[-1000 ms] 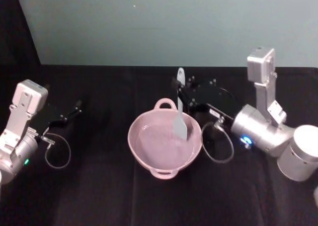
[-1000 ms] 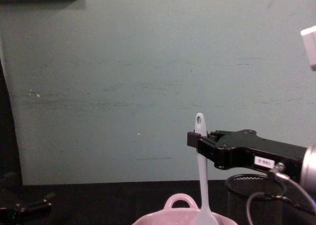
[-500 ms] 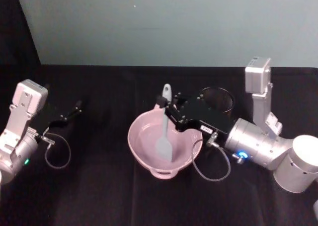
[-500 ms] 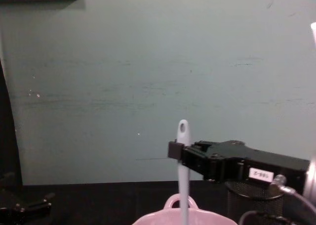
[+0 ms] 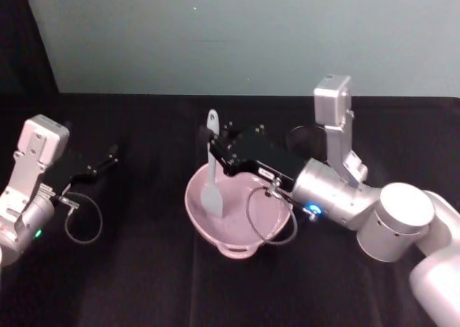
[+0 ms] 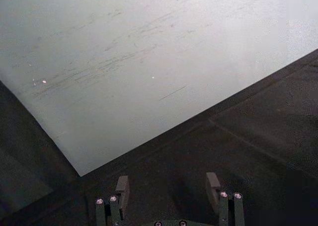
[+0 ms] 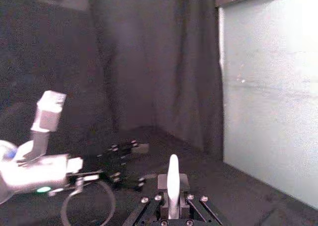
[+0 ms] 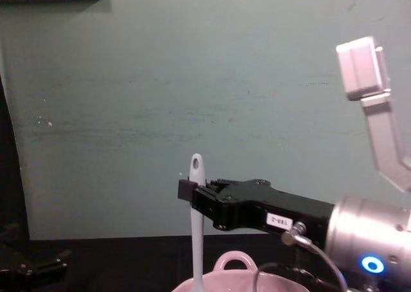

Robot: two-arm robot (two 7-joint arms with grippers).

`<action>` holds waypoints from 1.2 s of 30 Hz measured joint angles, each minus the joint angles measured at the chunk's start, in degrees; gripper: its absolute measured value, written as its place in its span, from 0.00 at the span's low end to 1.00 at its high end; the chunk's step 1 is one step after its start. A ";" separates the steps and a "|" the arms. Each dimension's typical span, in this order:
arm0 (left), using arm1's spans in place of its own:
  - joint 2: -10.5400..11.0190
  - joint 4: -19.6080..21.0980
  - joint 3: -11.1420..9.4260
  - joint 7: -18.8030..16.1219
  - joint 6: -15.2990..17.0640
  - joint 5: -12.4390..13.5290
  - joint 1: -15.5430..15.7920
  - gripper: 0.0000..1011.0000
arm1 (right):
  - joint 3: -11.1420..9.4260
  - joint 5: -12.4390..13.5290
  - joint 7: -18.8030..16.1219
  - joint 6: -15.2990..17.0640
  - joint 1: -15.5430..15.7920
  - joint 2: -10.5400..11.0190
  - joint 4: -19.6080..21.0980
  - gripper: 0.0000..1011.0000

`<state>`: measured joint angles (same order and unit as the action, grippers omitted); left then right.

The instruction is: Use the one hand to pick up the spoon and stir the clear water in the bowl.

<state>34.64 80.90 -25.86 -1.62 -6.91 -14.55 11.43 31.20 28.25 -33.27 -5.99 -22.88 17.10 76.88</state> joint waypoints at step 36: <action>0.00 0.00 0.00 0.00 0.00 0.00 0.00 1.00 | -6.82 -3.75 3.40 1.70 5.27 3.92 5.84 0.12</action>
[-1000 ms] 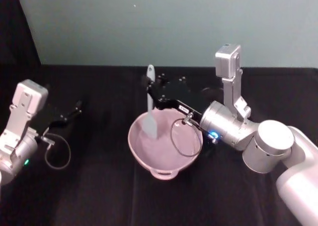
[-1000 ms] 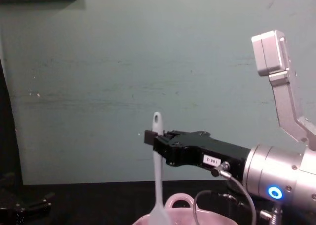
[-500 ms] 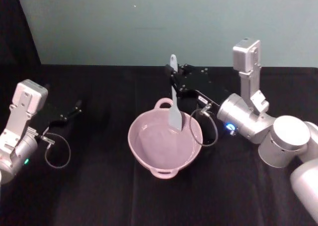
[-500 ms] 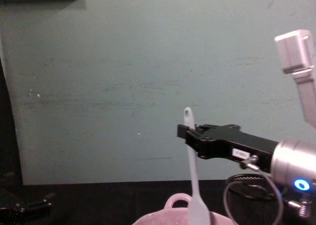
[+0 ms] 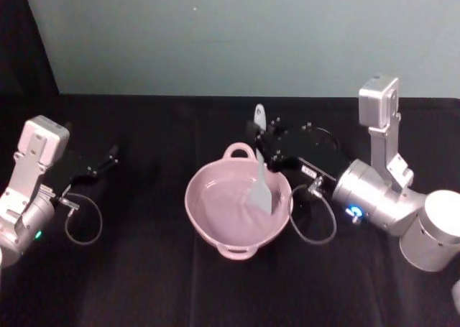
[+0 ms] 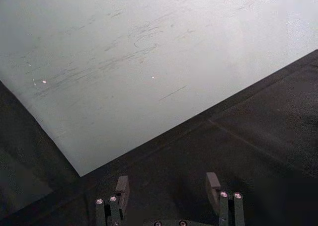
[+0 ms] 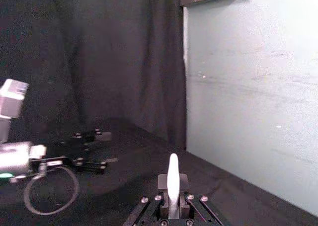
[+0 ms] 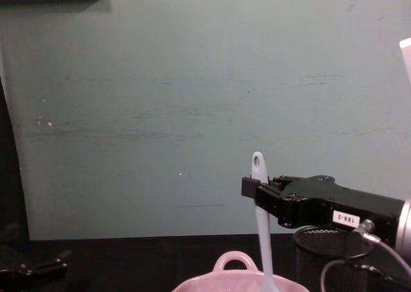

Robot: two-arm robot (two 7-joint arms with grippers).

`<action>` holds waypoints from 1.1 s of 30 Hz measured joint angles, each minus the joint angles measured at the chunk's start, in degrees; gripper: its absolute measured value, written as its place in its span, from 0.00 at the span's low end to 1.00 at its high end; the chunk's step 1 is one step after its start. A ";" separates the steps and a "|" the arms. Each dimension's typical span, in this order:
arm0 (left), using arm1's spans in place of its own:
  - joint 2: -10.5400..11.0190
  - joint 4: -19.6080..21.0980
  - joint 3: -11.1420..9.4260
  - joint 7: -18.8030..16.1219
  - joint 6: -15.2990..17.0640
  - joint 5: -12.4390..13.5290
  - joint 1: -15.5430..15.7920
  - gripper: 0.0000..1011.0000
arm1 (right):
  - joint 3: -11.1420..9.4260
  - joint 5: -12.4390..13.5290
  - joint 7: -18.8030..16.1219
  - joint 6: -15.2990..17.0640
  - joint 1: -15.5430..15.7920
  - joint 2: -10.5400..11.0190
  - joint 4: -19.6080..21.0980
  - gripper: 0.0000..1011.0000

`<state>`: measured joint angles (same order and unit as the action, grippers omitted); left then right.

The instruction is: Use the one hand to pick up the spoon and stir the clear water in the bowl.

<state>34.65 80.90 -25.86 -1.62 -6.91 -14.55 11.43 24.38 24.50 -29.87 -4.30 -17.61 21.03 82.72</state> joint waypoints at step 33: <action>0.00 0.00 0.00 0.00 0.00 0.00 0.00 1.00 | 5.50 1.95 -0.08 -1.86 -6.01 -7.28 -9.28 0.11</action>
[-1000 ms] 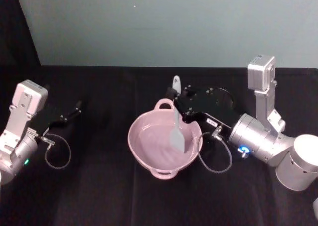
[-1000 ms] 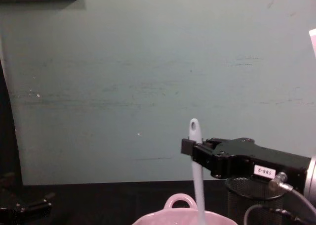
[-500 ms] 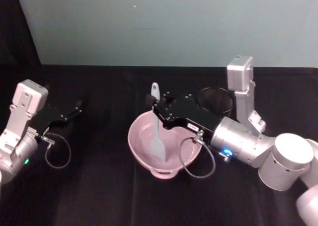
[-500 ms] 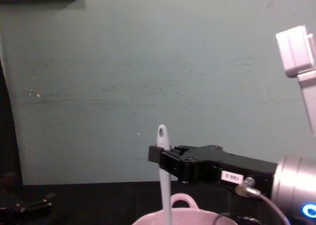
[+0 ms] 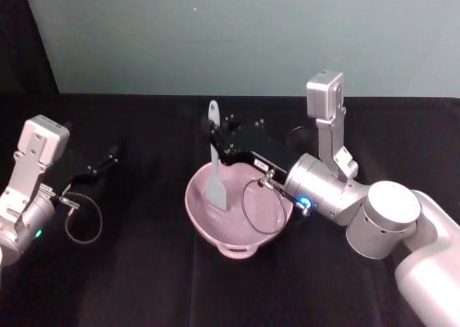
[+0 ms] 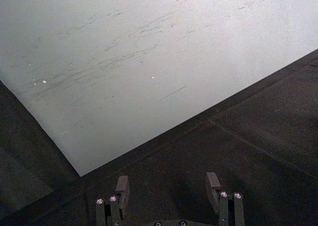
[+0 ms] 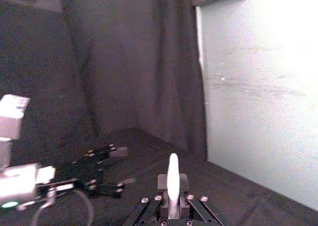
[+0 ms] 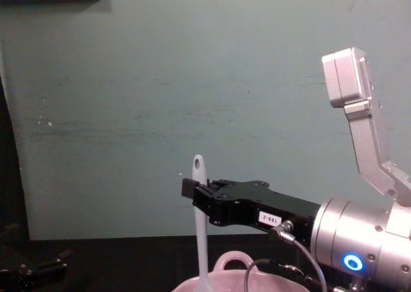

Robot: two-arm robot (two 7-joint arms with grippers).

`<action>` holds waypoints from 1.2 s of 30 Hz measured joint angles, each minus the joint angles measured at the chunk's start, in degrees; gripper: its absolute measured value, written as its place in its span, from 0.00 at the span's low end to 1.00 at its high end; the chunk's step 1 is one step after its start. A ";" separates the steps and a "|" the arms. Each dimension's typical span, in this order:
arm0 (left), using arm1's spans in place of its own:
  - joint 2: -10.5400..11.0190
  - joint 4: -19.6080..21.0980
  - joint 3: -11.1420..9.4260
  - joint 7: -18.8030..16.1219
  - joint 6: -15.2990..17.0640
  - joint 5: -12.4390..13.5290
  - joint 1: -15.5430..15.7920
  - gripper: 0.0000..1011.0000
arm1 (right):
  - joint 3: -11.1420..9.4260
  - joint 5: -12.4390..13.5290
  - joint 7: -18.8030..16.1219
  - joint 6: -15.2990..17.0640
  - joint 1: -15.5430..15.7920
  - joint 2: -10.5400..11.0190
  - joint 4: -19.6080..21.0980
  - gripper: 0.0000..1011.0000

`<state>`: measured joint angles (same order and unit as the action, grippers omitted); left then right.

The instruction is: Use the one hand to pick up the spoon and stir the clear water in the bowl.

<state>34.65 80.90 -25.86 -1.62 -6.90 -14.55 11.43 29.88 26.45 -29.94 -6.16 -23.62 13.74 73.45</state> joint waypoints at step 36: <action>0.00 0.00 0.00 0.00 0.00 0.00 0.00 1.00 | -3.95 1.53 -5.33 2.74 6.85 8.56 10.54 0.11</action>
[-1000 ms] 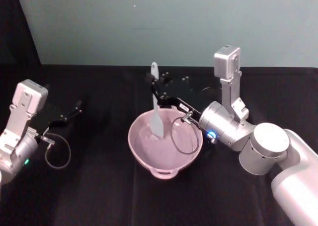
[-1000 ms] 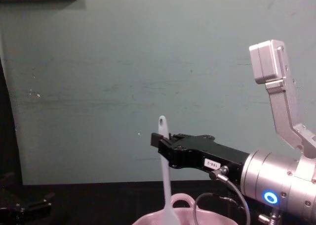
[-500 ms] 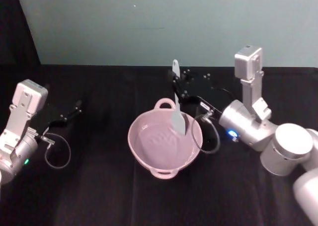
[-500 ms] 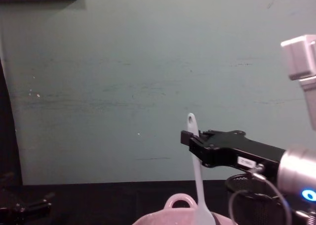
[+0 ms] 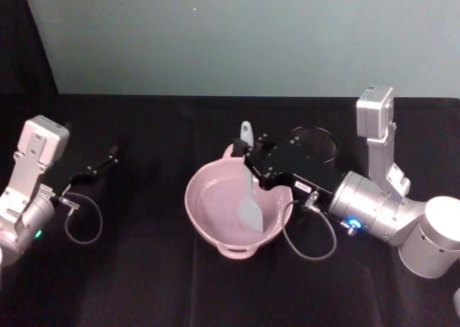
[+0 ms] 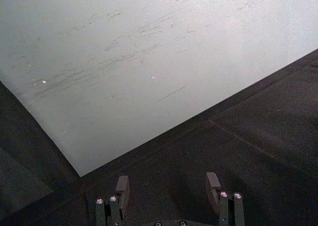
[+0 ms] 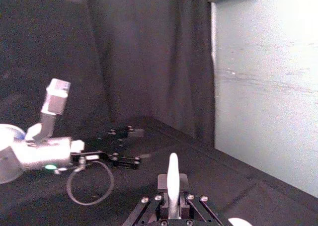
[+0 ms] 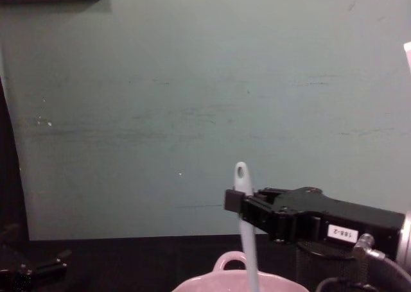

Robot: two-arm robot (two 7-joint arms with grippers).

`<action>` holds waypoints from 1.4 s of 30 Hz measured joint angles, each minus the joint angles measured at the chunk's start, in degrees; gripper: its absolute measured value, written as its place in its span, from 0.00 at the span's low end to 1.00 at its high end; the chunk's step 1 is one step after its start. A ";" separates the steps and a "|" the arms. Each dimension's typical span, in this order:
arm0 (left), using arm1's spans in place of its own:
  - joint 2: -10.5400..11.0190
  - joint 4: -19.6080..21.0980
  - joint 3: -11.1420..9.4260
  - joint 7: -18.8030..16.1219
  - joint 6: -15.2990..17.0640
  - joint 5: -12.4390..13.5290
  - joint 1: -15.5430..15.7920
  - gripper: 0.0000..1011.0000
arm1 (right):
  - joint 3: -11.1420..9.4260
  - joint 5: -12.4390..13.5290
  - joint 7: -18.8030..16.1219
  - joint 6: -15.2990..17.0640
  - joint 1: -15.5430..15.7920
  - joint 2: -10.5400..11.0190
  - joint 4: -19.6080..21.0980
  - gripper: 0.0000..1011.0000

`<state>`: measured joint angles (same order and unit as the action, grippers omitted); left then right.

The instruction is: Use the one hand to pick up the spoon and stir the clear water in the bowl.

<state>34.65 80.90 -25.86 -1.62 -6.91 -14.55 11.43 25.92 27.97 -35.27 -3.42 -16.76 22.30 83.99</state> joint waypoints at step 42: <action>0.00 0.00 0.00 0.00 0.00 0.00 0.00 1.00 | 1.85 -9.13 8.24 -14.86 -8.36 -11.02 -17.55 0.12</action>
<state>34.64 80.90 -25.86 -1.62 -6.91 -14.55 11.43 27.77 18.84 -27.04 -18.28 -25.13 11.28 66.44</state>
